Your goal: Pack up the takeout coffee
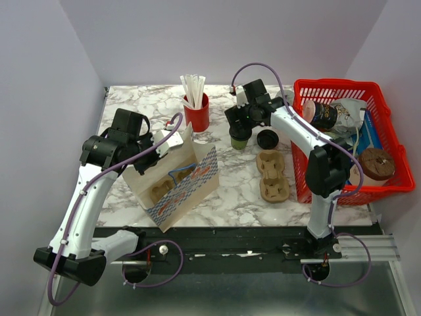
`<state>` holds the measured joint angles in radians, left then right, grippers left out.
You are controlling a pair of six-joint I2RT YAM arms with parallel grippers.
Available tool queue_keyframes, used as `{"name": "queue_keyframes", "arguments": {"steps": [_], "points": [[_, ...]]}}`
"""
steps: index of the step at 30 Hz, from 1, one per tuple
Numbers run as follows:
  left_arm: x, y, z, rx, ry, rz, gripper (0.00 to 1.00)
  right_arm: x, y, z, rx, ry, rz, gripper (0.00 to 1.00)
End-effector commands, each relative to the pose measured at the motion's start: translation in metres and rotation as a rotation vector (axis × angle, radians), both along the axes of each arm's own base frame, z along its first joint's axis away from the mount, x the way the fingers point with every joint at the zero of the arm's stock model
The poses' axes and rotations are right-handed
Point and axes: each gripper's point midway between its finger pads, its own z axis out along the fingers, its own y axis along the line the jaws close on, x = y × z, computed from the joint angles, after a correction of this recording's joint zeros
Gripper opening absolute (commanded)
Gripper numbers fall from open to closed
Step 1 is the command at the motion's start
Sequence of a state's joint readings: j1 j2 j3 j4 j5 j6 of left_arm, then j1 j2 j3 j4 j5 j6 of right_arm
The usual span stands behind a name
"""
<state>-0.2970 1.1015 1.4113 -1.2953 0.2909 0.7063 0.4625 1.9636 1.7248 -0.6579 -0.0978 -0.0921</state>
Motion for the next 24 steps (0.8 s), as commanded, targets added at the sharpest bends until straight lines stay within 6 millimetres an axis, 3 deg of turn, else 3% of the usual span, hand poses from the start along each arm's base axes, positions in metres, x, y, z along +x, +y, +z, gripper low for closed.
{"name": "queue_keyframes", "arguments": {"steps": [1, 6, 16, 24], "points": [[-0.001, 0.000, -0.002, 0.002, 0.015, 0.008, 0.20, 0.003, -0.002, -0.012, -0.015, 0.018, 0.003, 0.96], [-0.001, 0.001, -0.001, 0.003, 0.013, 0.010, 0.20, 0.001, -0.004, -0.013, -0.021, 0.021, 0.009, 0.90], [-0.001, 0.001, -0.002, 0.011, 0.014, 0.005, 0.20, -0.014, -0.008, -0.022, -0.036, 0.068, 0.031, 0.93], [-0.002, 0.001, -0.002, 0.011, 0.014, 0.005, 0.21, -0.015, -0.012, -0.009, -0.054, 0.039, 0.061, 0.93]]}}
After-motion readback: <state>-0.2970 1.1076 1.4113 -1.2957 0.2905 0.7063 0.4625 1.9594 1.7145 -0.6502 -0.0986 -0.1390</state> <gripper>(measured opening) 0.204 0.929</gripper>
